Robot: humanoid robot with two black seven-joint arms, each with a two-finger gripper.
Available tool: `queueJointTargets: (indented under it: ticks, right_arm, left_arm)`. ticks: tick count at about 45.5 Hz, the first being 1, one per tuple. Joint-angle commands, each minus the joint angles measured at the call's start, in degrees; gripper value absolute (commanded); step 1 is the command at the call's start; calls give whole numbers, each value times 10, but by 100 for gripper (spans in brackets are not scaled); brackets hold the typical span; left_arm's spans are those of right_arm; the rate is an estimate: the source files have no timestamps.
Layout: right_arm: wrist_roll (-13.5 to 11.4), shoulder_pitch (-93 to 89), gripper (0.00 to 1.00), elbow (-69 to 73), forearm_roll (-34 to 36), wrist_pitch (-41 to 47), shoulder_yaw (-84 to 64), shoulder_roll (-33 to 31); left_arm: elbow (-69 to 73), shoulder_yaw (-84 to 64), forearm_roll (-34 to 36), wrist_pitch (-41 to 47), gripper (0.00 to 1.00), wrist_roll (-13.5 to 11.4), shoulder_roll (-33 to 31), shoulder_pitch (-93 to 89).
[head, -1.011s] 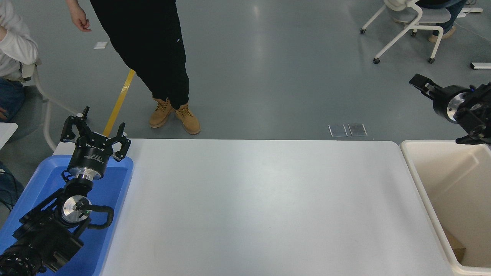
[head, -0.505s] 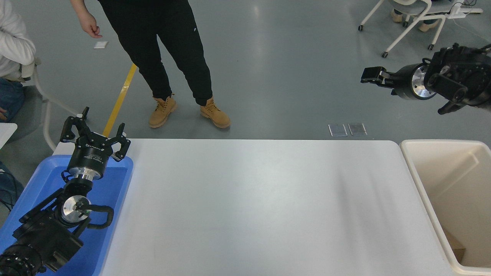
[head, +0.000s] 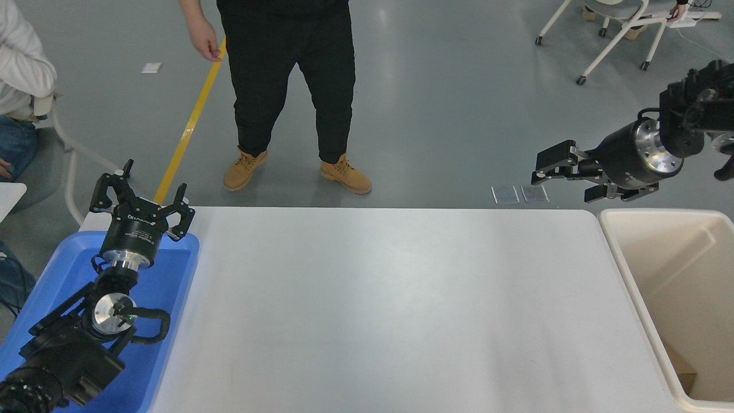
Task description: Pick up paper ball place in dustbin
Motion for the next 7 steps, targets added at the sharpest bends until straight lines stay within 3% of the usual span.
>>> queueJointTargets:
  ticks: [1, 7]
  right_arm:
    - [0, 108, 100, 102, -2, 36, -16, -4]
    - [0, 129, 100, 109, -2, 43, -15, 7]
  left_arm:
    - [0, 0, 0, 0, 99, 0, 0, 0]
    - [-1, 0, 0, 0, 99, 0, 0, 0]
